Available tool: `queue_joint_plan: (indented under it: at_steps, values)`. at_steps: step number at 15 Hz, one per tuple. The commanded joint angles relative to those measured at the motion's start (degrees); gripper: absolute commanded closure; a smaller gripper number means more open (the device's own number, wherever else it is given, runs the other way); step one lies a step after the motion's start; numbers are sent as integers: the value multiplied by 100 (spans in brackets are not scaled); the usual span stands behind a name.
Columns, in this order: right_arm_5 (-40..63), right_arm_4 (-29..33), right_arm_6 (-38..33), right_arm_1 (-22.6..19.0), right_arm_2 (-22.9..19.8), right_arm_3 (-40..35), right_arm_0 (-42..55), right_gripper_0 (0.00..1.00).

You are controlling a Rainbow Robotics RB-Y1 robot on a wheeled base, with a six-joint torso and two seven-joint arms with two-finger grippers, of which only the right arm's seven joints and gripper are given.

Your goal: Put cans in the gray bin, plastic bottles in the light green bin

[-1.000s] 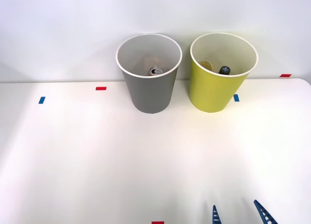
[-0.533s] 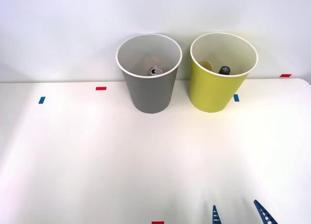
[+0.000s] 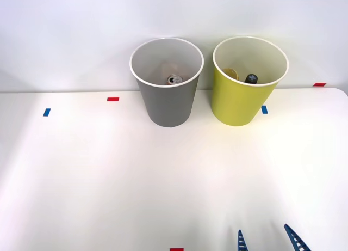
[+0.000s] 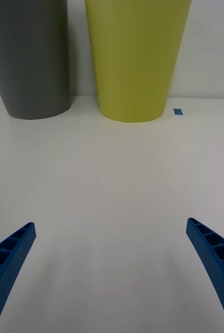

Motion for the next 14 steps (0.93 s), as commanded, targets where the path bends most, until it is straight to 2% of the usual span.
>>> queue_joint_plan:
  at_steps: [1, 14]
  values:
    - [0, 0, 0, 0, 0, 0, 0, 0]
    - [0, 0, 0, 0, 0, 0, 0, 0]
